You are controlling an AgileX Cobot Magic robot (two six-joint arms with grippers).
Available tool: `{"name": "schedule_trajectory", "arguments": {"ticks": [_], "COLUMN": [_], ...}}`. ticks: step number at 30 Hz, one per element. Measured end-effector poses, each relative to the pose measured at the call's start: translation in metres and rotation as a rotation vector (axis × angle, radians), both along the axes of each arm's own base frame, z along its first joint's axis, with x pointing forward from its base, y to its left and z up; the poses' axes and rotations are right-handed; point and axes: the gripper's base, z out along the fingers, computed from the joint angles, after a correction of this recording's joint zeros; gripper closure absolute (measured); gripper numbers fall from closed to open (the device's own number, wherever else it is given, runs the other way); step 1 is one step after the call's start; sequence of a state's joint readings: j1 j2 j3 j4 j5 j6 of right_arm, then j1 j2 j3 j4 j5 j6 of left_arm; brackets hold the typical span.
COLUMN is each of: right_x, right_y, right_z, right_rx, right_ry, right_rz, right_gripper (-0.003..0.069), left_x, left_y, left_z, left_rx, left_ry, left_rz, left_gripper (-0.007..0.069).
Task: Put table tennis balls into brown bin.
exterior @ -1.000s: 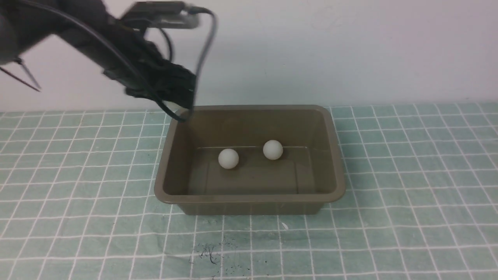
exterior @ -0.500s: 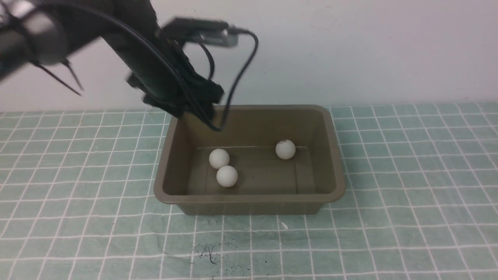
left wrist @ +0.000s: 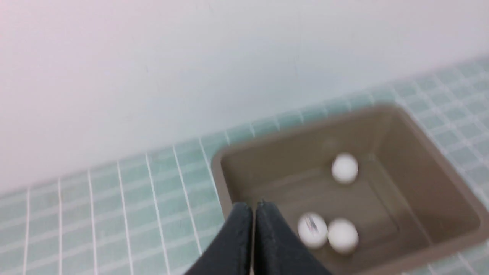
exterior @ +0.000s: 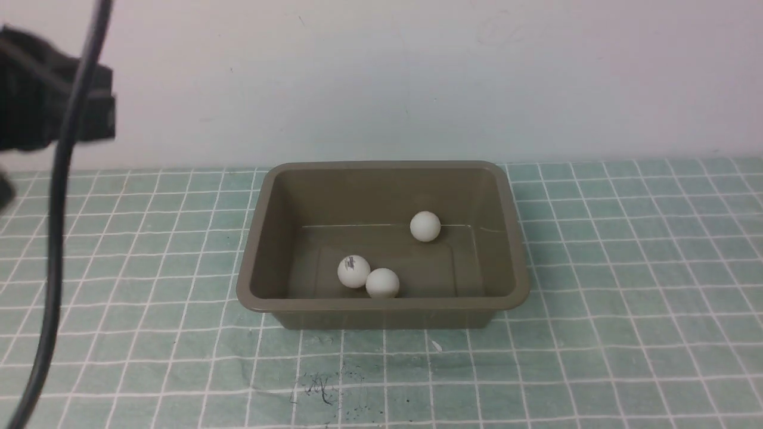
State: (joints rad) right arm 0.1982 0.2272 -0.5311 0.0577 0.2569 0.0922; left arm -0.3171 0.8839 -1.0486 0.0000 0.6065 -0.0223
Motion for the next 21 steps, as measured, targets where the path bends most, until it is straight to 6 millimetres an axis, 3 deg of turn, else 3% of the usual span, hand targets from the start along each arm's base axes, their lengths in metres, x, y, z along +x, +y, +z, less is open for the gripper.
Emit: {"name": "schedule_trajectory", "arguments": {"ticks": [5,7,8,11,12,14,16,18,21], "right_x": [0.000,0.000,0.000,0.000,0.000,0.000,0.000,0.000,0.001], "right_y": [0.000,0.000,0.000,0.000,0.000,0.000,0.000,0.000,0.000], "right_z": [0.000,0.000,0.000,0.000,0.000,0.000,0.000,-0.001,-0.003], "right_rx": [0.000,0.000,0.000,0.000,0.000,0.000,-0.001,-0.003,-0.008], "right_ry": [0.000,0.001,0.001,0.001,0.001,0.002,0.003,0.015,0.036], "right_rz": [0.000,0.000,0.000,0.000,0.000,0.000,0.000,0.001,0.001], "right_gripper": [0.0673,0.0673,0.0673,0.0673,0.0673,0.0673,0.0673,0.0673,0.0673], "left_x": [-0.039,-0.065,-0.064,-0.107,-0.109,-0.128,-0.135,-0.140,-0.131], "left_y": [0.013,0.021,0.021,0.035,0.036,0.042,0.044,0.047,0.046], "left_z": [-0.035,-0.046,-0.049,-0.067,-0.067,-0.084,-0.093,-0.116,-0.148], "left_rx": [-0.060,-0.083,-0.080,-0.118,-0.122,-0.140,-0.139,-0.135,-0.106], "left_ry": [-0.172,-0.242,-0.235,-0.351,-0.362,-0.417,-0.438,-0.448,-0.376], "left_rz": [0.001,0.001,0.001,0.001,0.001,0.000,0.002,0.014,0.095], "left_gripper": [0.0629,0.0629,0.0629,0.0629,0.0629,0.0629,0.0629,0.0629,0.0629]}}
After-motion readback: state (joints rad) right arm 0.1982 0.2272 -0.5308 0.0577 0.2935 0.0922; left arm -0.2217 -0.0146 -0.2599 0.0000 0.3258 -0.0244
